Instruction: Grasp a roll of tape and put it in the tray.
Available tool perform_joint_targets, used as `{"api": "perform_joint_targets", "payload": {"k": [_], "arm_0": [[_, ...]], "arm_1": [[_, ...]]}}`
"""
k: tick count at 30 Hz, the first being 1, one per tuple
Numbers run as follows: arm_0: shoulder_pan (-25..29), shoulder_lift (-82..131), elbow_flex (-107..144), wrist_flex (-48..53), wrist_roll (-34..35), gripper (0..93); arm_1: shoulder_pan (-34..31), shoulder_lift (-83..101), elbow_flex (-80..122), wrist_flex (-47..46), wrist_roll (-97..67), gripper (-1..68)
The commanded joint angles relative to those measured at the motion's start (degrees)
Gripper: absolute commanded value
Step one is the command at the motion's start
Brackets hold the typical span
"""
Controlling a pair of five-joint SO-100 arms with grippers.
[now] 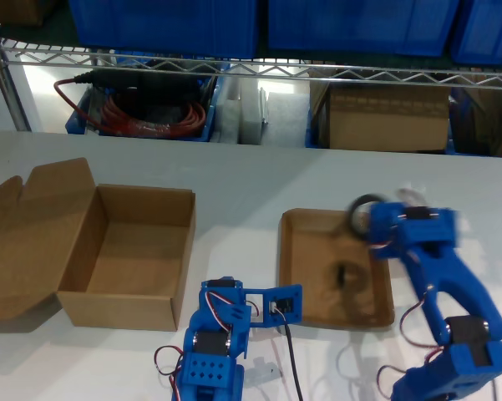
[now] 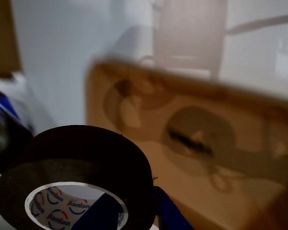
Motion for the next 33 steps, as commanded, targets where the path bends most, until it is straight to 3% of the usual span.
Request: {"api": "perform_joint_targets", "payload": {"k": [1,5,18,20,22,25,30,33], "arm_0": [[-0.53,0.62,1.85,-0.7,0.09,0.2],[-0.53,0.62,1.85,-0.7,0.09,0.2],[-0.53,0.62,1.85,-0.7,0.09,0.2],[-0.53,0.62,1.85,-0.7,0.09,0.2],[-0.53,0.62,1.85,-0.7,0.09,0.2],[-0.53,0.62,1.85,-0.7,0.09,0.2],[-0.53,0.62,1.85,-0.7,0.09,0.2],[-0.53,0.62,1.85,-0.7,0.09,0.2]], "arm_1": [[-9.4,2.99,1.93,2.2,-0.09,0.0],[-12.57,-0.88,4.04,2.9,-0.18,0.0],[-10.28,-5.36,2.72,1.67,-1.32,0.3],[-9.67,-5.36,2.46,1.67,-1.23,4.9],[-9.23,-5.36,2.11,2.02,-0.79,18.2],[-9.05,-5.71,1.93,2.37,-0.53,27.1],[-8.96,-5.98,1.85,2.72,-0.44,29.1],[-8.17,-4.48,2.11,2.11,-0.79,27.0]]}}
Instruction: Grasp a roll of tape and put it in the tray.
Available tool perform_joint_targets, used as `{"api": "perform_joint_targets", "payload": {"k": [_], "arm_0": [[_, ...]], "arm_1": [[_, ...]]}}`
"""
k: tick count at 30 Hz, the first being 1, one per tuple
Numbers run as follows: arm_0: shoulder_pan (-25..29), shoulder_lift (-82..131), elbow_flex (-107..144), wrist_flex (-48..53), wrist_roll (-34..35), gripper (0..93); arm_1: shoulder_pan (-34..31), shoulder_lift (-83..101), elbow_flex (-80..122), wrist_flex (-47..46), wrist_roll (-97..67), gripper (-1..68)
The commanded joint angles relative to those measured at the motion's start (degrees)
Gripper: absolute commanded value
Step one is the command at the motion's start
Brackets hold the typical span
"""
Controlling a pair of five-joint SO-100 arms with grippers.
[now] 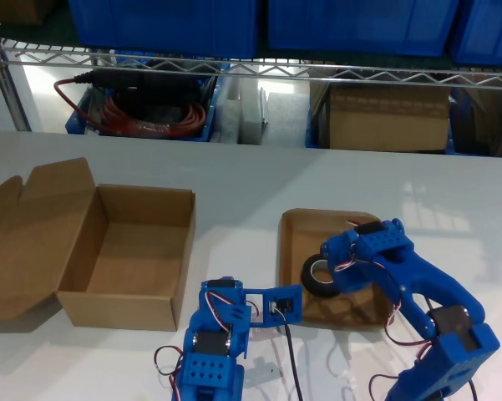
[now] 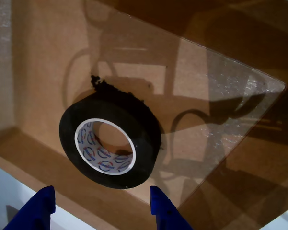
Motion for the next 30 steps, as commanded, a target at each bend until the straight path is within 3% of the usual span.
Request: {"api": "perform_joint_targets", "payload": {"k": [1,3,6,11,17,30], "arm_0": [[-0.53,0.62,1.85,-0.7,0.09,0.2],[-0.53,0.62,1.85,-0.7,0.09,0.2],[-0.53,0.62,1.85,-0.7,0.09,0.2],[-0.53,0.62,1.85,-0.7,0.09,0.2],[-0.53,0.62,1.85,-0.7,0.09,0.2],[-0.53,0.62,1.85,-0.7,0.09,0.2]], "arm_1": [[2.11,3.52,-1.67,-0.79,-0.44,25.0],[5.1,9.76,1.32,-2.2,-2.2,18.1],[13.54,23.91,11.51,-6.86,-5.45,1.1],[25.84,51.68,39.9,-17.23,-10.99,0.3],[28.56,80.68,62.75,-14.41,-14.85,0.2],[30.41,88.86,68.73,-9.49,-16.52,0.2]]}}
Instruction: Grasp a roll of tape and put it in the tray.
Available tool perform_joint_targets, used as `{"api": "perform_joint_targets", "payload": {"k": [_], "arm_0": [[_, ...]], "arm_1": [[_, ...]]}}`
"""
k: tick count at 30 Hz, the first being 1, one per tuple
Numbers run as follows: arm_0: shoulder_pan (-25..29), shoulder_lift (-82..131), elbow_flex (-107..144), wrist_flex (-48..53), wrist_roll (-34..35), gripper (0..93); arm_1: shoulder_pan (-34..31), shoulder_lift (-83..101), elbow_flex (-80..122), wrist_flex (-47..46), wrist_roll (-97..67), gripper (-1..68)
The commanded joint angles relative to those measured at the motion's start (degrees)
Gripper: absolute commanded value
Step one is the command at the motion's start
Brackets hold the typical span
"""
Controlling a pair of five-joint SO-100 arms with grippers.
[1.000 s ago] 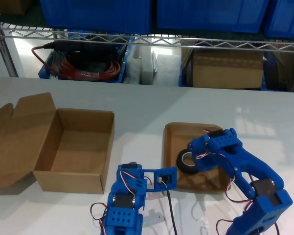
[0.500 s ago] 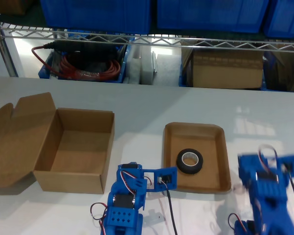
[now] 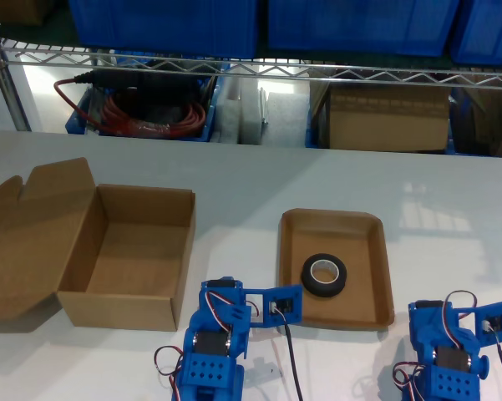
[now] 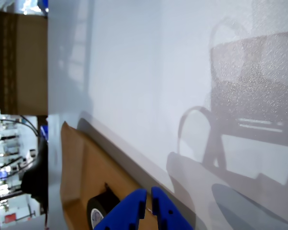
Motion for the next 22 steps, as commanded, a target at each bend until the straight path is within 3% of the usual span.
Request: {"api": "perform_joint_targets", "payload": {"k": [1,22], "arm_0": [[-0.53,0.62,1.85,-0.7,0.09,0.2],[-0.53,0.62,1.85,-0.7,0.09,0.2]], "arm_1": [[-0.26,0.62,0.18,0.7,-0.09,0.2],[-1.05,0.62,-0.18,1.67,1.14,0.0]]}}
